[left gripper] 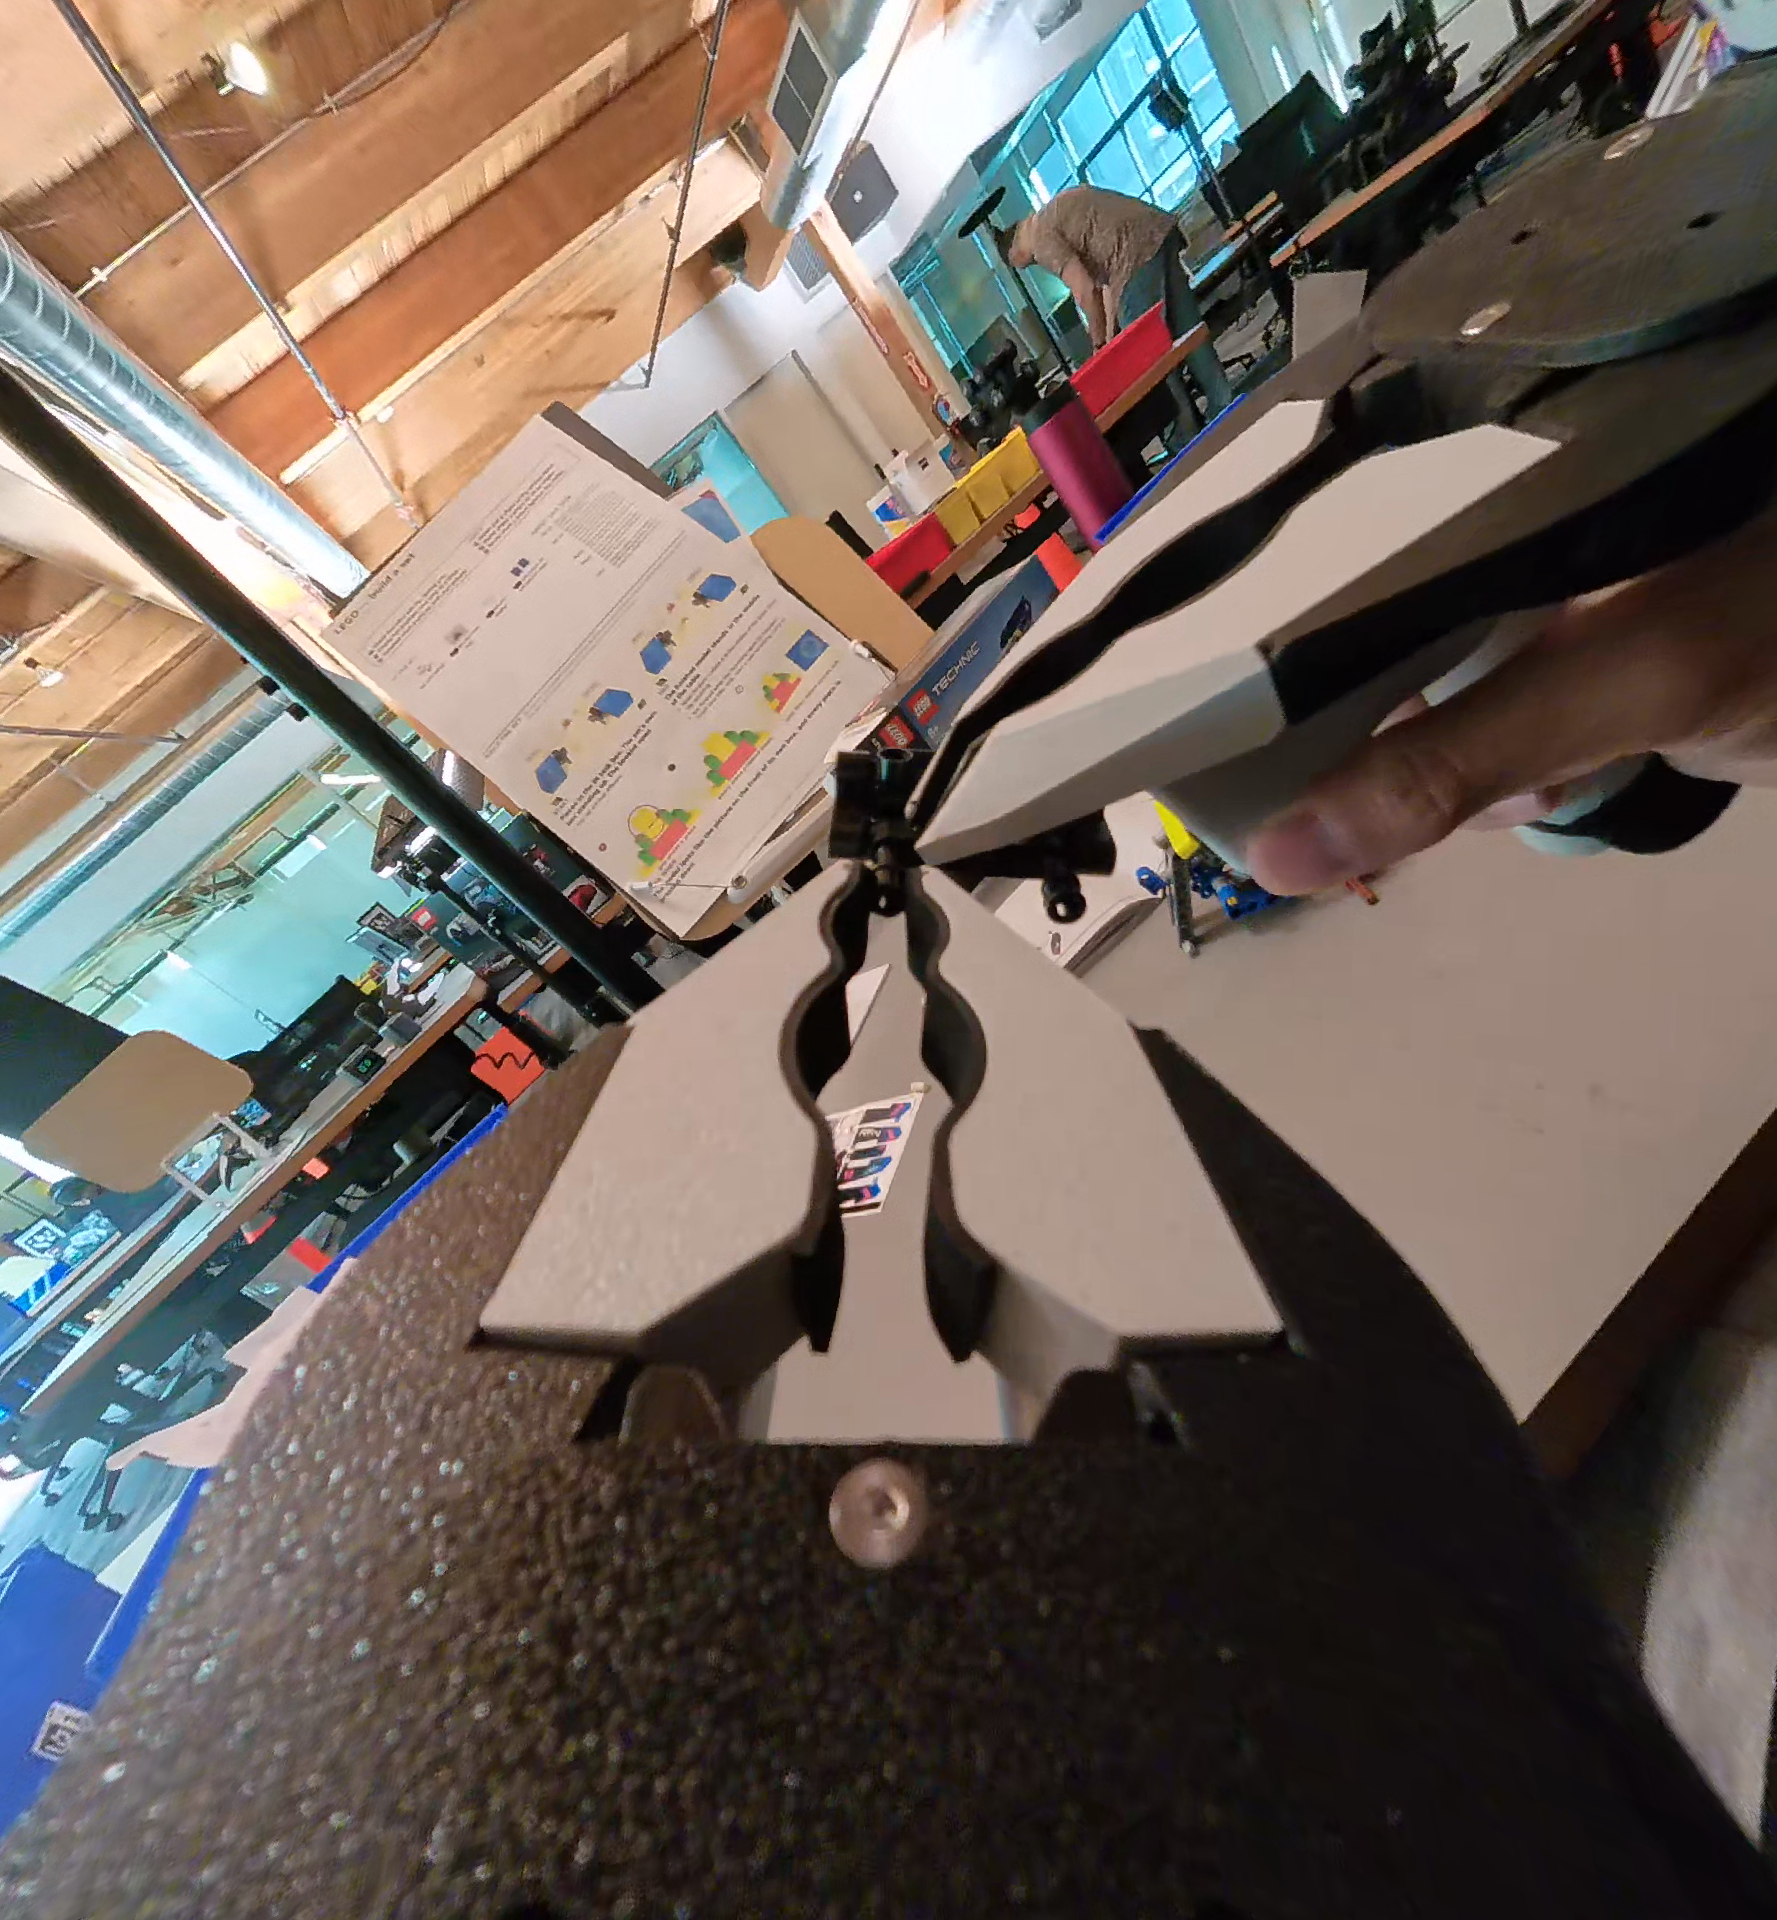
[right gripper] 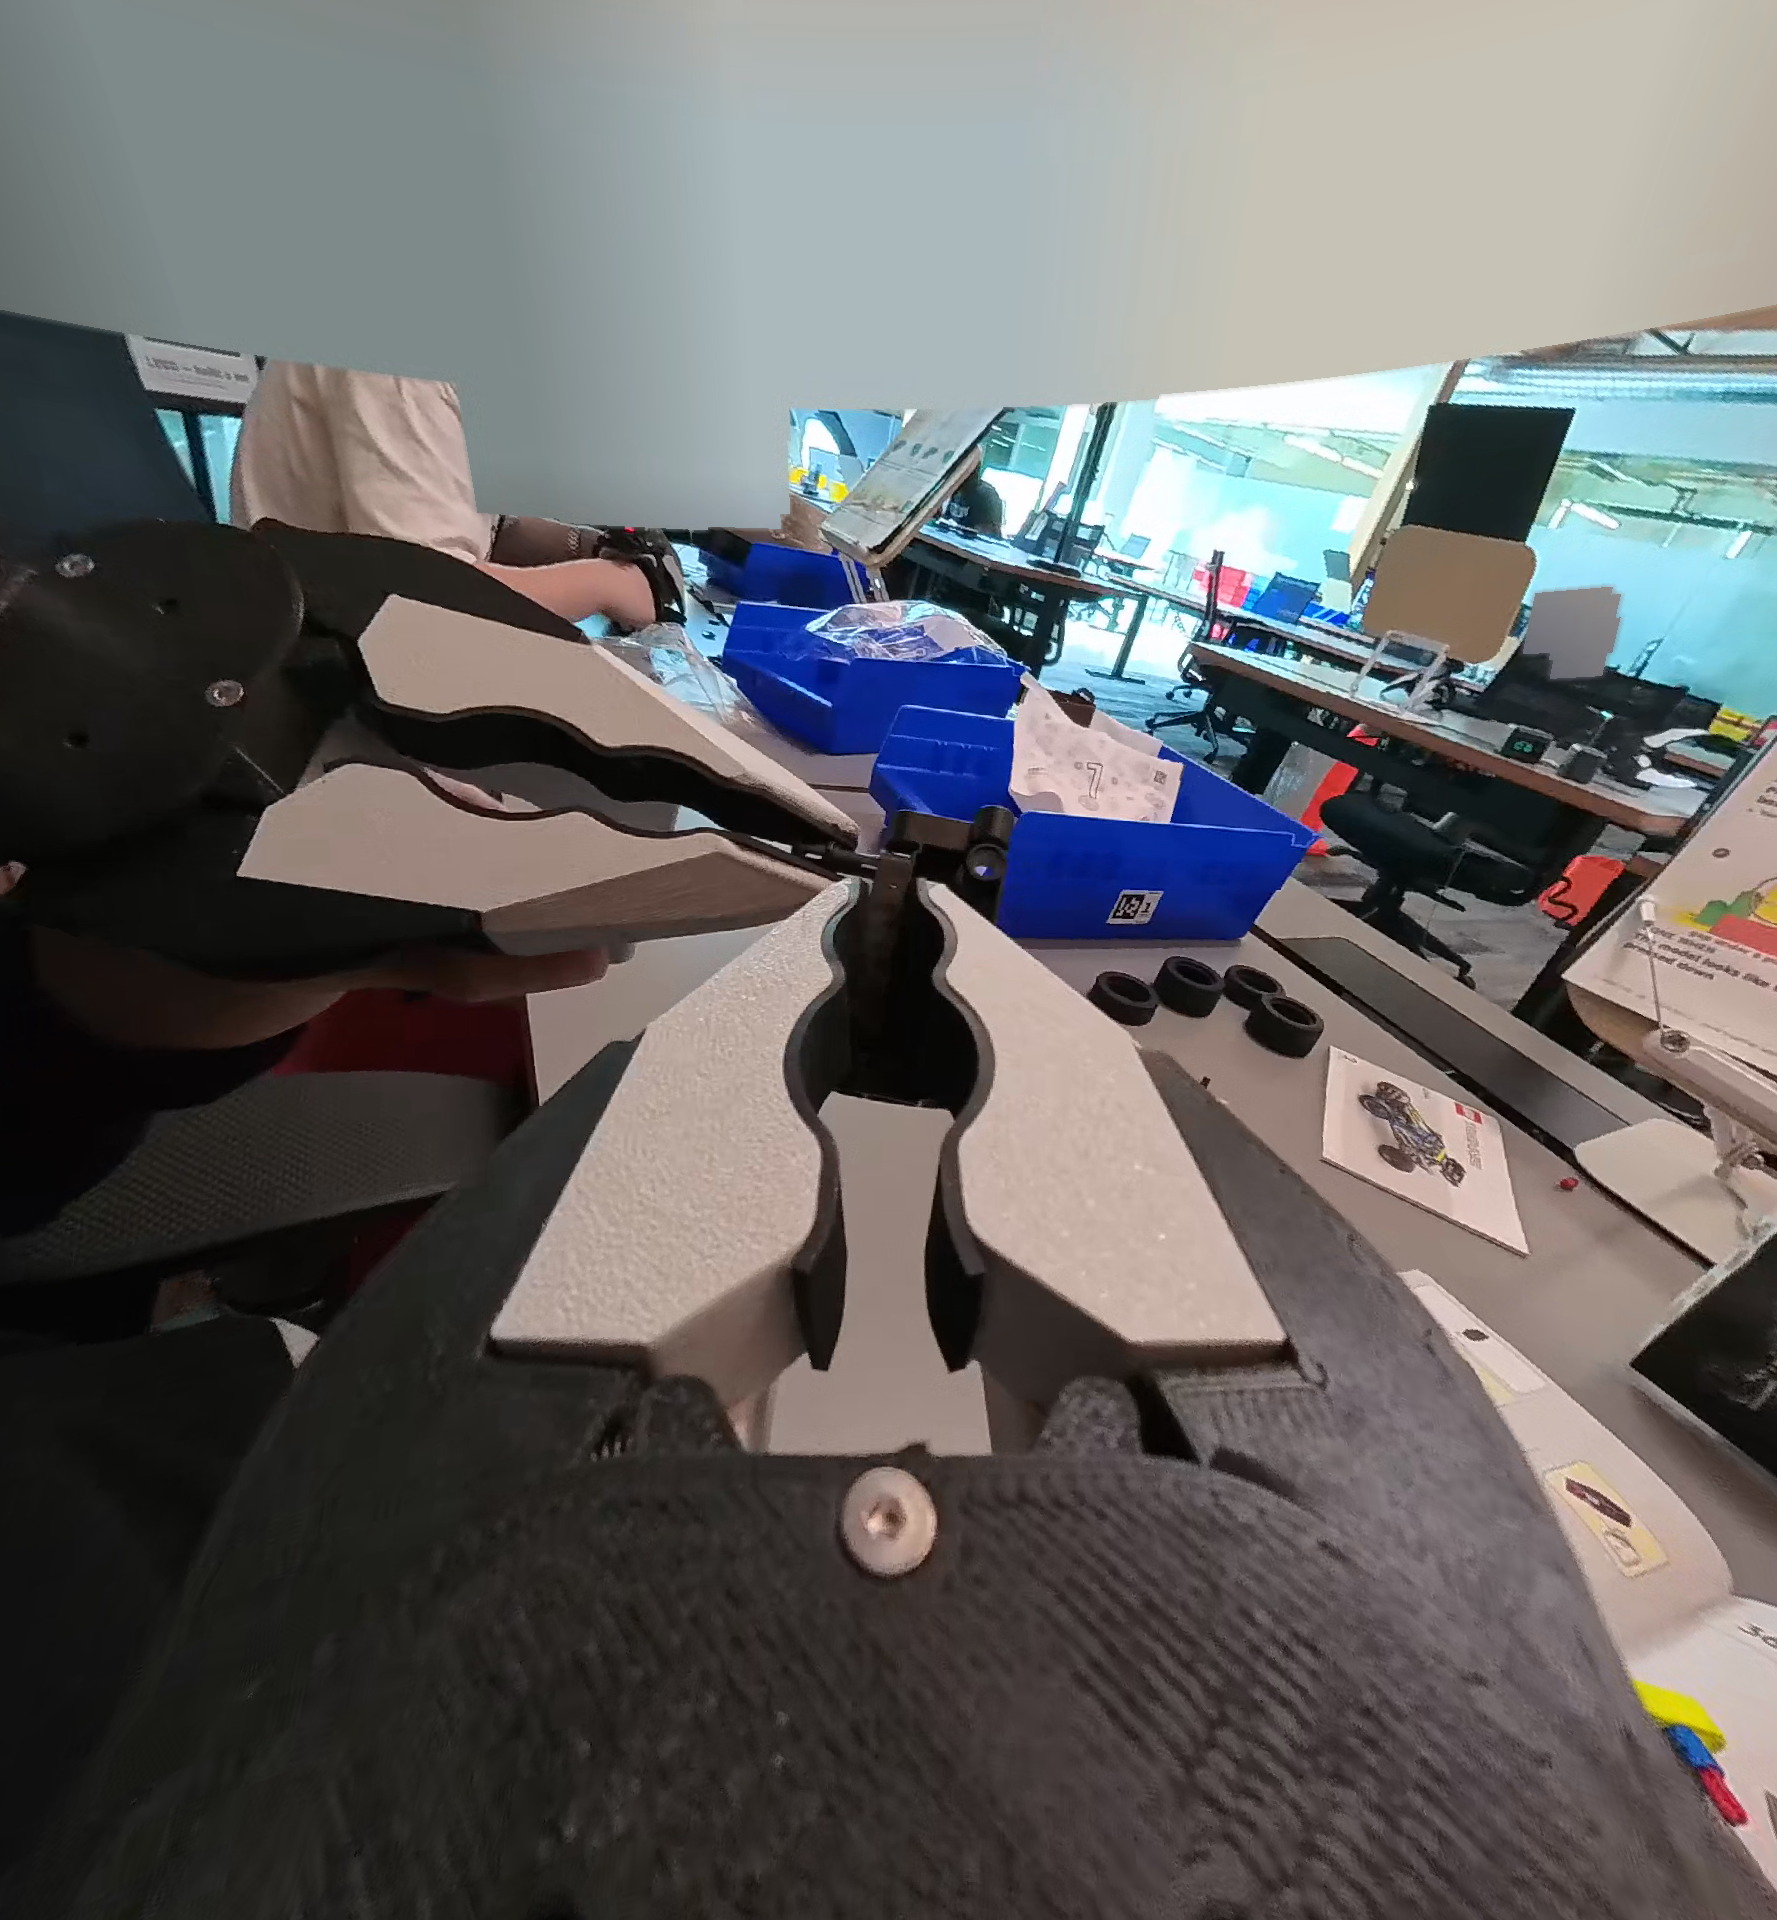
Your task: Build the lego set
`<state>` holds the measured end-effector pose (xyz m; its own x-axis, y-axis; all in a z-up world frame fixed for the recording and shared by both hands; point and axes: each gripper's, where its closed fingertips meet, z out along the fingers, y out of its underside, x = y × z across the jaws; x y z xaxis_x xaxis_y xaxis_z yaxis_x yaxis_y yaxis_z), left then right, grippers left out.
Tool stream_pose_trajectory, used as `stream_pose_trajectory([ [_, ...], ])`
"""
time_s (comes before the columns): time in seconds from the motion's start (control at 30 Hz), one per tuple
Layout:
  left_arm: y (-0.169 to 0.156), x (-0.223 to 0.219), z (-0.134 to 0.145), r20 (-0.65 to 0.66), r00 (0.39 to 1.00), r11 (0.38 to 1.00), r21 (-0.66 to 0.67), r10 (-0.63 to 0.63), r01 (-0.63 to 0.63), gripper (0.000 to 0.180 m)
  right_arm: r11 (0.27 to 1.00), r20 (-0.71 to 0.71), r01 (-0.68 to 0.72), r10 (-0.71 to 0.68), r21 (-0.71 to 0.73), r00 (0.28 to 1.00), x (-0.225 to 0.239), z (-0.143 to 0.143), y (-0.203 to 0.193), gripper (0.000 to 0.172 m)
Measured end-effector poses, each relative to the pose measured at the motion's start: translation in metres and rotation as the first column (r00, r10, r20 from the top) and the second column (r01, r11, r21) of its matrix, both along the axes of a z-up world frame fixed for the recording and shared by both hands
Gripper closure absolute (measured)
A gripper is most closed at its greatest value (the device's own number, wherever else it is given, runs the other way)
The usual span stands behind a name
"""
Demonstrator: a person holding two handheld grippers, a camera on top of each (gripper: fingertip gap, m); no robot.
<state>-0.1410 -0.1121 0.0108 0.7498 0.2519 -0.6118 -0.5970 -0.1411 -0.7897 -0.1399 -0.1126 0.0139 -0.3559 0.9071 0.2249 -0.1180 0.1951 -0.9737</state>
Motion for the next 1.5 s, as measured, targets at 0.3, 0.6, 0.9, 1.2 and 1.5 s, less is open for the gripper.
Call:
stream_pose_trajectory([
  [0.3,0.001,0.003,0.001,0.137,0.988,0.997,0.049,-0.072,0.066,0.176,1.0,-0.018,-0.021,0.022,0.017,1.0,0.002,0.0,-0.001,0.167],
  [0.6,0.005,0.004,0.002,0.159,0.985,0.996,0.067,-0.064,0.054,0.176,0.996,0.009,-0.027,0.028,-0.08,1.0,0.001,0.0,0.003,0.168],
  [0.9,0.003,0.014,0.006,0.139,0.984,0.993,0.061,-0.109,0.101,0.17,0.972,0.016,-0.095,0.101,-0.216,0.995,0.004,0.003,0.007,0.167],
  [1.2,0.001,0.008,0.004,0.126,0.989,0.997,0.027,-0.077,0.074,0.176,0.981,-0.008,-0.1,0.1,-0.165,0.995,0.006,0.003,0.002,0.168],
  [1.5,0.004,0.002,-0.012,0.152,0.985,0.993,-0.075,-0.075,0.088,0.176,0.99,0.053,-0.084,0.091,-0.115,0.994,0.001,-0.014,0.002,0.168],
])
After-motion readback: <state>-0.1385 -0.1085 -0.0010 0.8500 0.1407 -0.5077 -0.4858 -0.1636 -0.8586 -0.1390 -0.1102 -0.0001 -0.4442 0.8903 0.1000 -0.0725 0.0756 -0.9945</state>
